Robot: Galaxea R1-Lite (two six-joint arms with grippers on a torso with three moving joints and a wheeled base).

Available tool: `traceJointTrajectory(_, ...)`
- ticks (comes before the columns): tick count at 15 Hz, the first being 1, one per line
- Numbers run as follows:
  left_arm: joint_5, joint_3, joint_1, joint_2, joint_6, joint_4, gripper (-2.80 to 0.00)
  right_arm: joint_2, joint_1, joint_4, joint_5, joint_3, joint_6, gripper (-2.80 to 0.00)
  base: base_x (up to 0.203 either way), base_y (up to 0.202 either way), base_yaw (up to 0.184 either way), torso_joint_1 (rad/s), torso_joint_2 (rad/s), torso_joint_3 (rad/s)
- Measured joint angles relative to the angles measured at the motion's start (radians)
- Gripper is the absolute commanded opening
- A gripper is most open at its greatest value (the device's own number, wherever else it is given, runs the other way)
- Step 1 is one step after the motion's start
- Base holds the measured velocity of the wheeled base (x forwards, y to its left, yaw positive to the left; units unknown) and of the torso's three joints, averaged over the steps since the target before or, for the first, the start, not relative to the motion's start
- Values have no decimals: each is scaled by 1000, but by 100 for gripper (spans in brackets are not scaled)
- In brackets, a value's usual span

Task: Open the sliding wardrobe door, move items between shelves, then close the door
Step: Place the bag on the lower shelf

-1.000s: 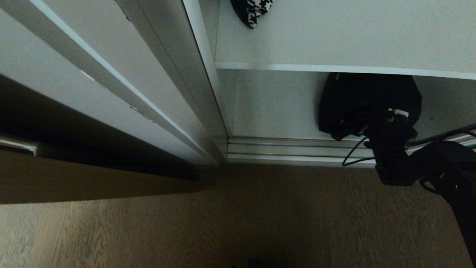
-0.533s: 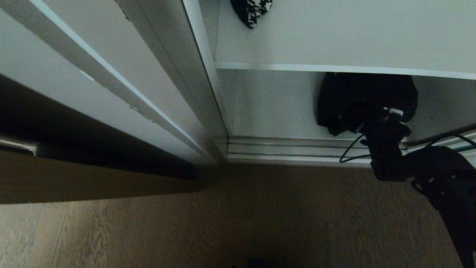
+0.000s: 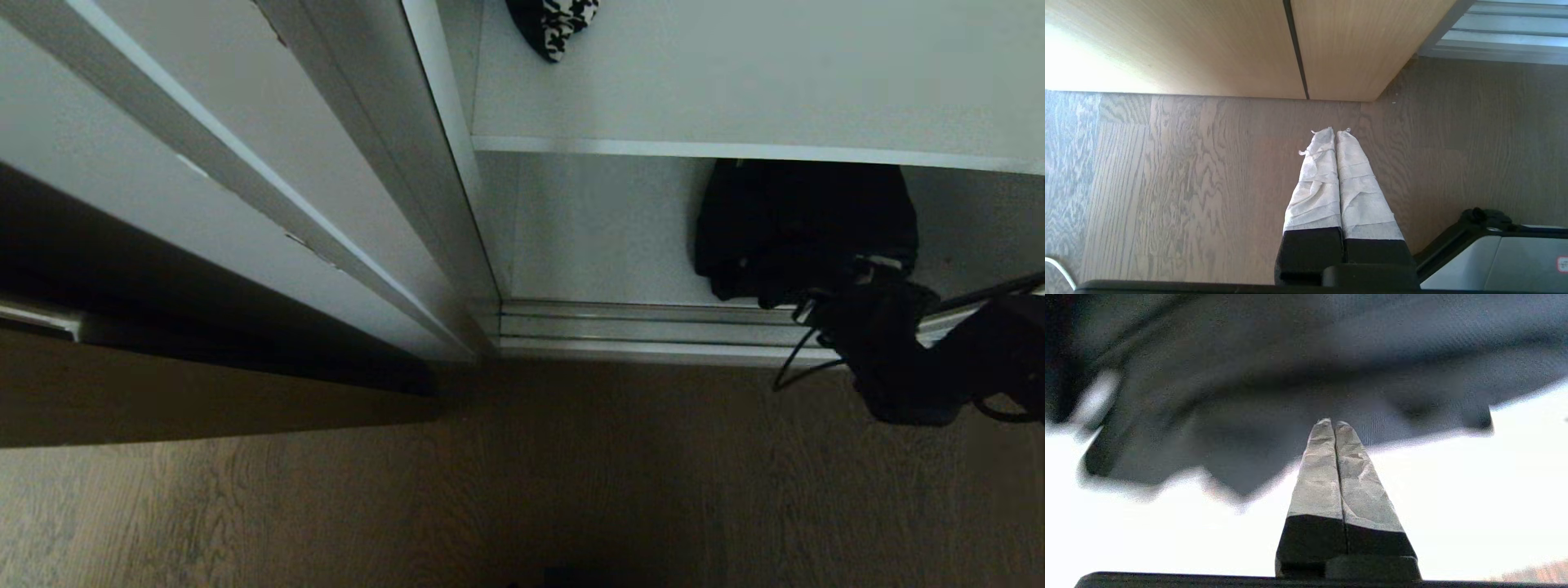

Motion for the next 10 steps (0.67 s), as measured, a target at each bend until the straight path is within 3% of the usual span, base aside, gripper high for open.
traceJointTrajectory(6, 0, 0, 0, 0, 0, 0, -280, -498, -25, 32, 284, 653, -50, -280, 0, 0, 0, 0, 0, 0)
traceJointTrajectory(10, 0, 0, 0, 0, 0, 0, -280, -922, 7, 120, 334, 970, -90, -280, 0, 0, 0, 0, 0, 0)
